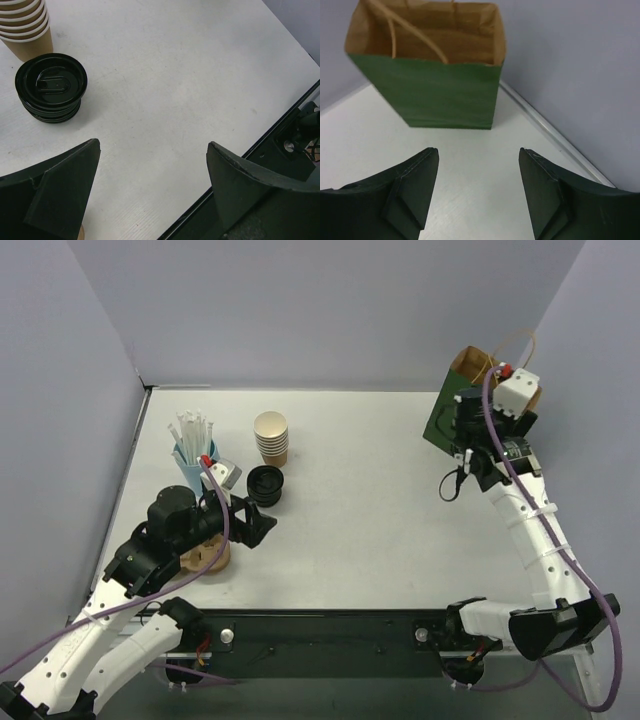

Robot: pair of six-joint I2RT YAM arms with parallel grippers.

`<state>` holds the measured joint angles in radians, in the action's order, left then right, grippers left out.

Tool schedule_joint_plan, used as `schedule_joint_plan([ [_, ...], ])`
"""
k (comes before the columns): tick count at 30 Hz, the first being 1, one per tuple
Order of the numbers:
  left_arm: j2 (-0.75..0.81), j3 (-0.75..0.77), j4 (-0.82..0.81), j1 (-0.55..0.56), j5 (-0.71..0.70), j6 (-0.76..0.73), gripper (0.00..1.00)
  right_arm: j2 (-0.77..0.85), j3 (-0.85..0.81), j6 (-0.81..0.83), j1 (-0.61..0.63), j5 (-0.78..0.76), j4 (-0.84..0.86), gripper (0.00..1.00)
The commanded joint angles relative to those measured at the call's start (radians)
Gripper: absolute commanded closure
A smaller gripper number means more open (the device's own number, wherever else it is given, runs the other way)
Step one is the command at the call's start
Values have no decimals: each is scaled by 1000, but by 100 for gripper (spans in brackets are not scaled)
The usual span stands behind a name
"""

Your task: Pack the takeout coffee

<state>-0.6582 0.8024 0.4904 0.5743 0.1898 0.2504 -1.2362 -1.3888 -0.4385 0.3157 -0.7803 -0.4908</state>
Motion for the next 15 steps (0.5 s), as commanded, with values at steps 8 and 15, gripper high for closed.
schedule_joint_plan([
  [8,-6,3,-33,1,20,-10,3,-135,-186,-42,-458,298,-5,48],
  [15,-17,4,-33,1,40,-10,3,-249,-279,-62,-604,526,-3,52],
])
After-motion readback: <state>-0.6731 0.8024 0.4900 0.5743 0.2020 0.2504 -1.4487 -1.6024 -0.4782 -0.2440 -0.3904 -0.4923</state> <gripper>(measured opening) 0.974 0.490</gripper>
